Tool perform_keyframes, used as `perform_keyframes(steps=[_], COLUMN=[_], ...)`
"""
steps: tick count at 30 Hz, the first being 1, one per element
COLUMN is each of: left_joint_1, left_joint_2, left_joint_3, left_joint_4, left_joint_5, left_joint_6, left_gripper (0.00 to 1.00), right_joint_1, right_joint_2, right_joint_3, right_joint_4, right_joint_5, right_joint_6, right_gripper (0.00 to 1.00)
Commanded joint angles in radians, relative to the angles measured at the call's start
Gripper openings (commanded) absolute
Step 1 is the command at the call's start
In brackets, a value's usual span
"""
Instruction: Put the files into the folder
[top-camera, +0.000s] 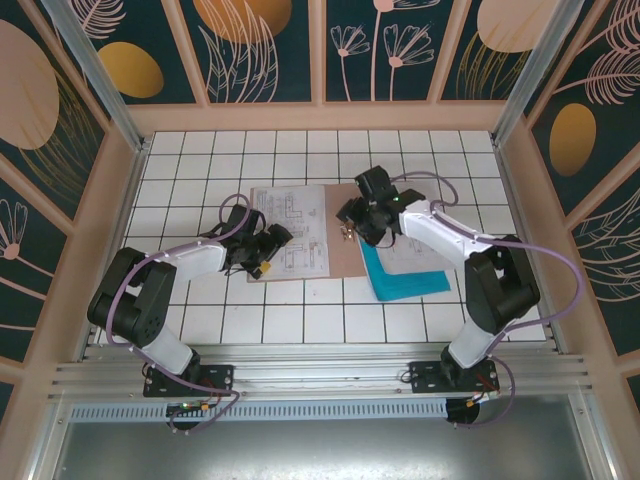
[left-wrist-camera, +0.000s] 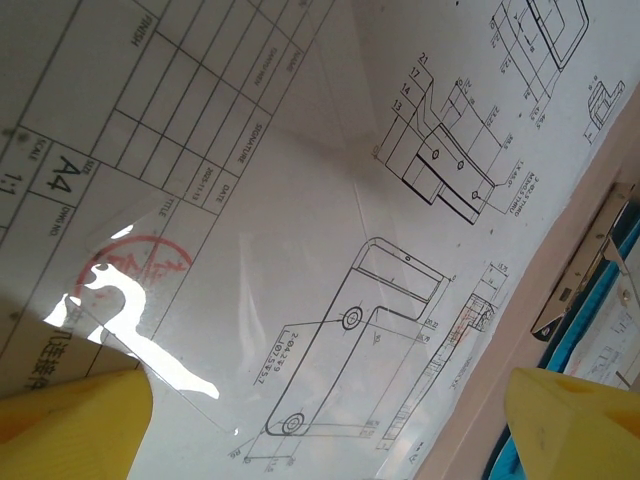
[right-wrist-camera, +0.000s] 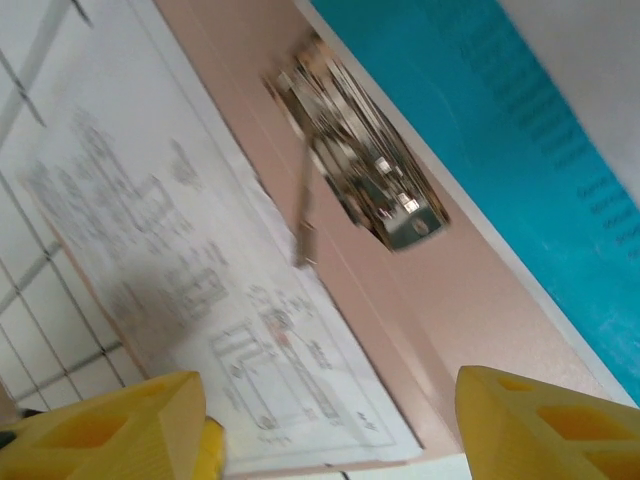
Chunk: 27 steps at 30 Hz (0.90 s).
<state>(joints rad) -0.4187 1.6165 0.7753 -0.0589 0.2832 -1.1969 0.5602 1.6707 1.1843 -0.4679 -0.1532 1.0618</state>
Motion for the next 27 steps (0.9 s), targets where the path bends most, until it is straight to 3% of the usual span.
perform_keyframes(steps=[1, 9, 27], left_joint_1=[0.015, 0.014, 0.015], left_joint_2=[0.038, 0.039, 0.045], left_joint_3=[-0.019, -0.018, 0.002], left_joint_4=[-0.145, -0.15, -0.166], left_joint_5=[-0.066, -0.068, -0.077], left_joint_6=[0.02, 0.027, 0.037], left_gripper=[0.93, 0.93, 0.93], right_joint_1=[0.01, -0.006, -0.115], right_joint_2=[0.008, 0.14, 0.439], right_joint_3=[-0.056, 0.037, 0.426], right_joint_4=[0.166, 0.267, 0.218], right_joint_5=[-0.125, -0.212, -0.218], right_joint_6=[0.055, 0.096, 0.003], right_gripper=[0.69, 0.69, 0.65])
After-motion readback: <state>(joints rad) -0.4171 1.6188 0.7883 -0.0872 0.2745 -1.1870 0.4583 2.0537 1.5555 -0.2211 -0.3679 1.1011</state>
